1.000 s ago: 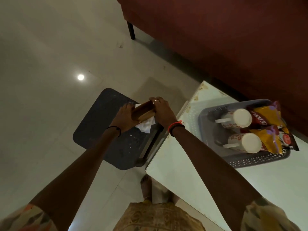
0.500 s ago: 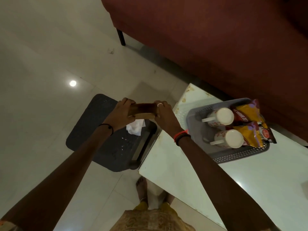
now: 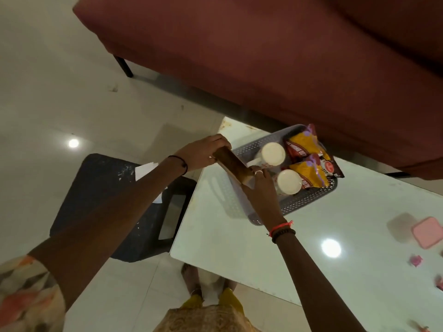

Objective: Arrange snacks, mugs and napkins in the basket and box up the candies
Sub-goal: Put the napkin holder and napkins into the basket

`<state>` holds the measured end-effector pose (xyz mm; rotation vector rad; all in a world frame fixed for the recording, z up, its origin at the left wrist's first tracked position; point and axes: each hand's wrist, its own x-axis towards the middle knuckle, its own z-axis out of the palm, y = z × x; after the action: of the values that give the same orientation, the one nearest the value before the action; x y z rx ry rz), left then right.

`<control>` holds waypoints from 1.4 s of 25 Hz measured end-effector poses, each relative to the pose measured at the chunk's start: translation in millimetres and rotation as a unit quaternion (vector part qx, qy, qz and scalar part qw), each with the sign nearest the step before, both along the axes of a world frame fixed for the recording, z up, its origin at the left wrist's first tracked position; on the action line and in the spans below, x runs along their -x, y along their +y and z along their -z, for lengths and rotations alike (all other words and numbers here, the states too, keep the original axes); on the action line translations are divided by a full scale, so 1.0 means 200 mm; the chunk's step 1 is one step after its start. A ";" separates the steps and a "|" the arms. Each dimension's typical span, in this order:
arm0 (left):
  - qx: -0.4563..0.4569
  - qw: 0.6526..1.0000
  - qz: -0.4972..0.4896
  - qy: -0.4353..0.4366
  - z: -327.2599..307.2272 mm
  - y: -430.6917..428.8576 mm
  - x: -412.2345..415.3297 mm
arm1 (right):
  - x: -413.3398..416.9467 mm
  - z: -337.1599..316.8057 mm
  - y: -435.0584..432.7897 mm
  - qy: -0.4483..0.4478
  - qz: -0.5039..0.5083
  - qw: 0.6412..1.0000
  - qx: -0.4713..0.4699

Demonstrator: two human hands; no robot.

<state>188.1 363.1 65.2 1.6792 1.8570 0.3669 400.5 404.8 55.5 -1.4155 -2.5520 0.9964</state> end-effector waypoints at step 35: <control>0.032 0.956 0.147 0.254 0.52 0.30 -0.39 | -0.22 0.35 0.08 -0.053 0.149 0.969 0.190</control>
<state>265.1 422.6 -38.4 2.1038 1.8863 -0.2734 444.7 421.7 -14.7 -1.9226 -2.1947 1.4364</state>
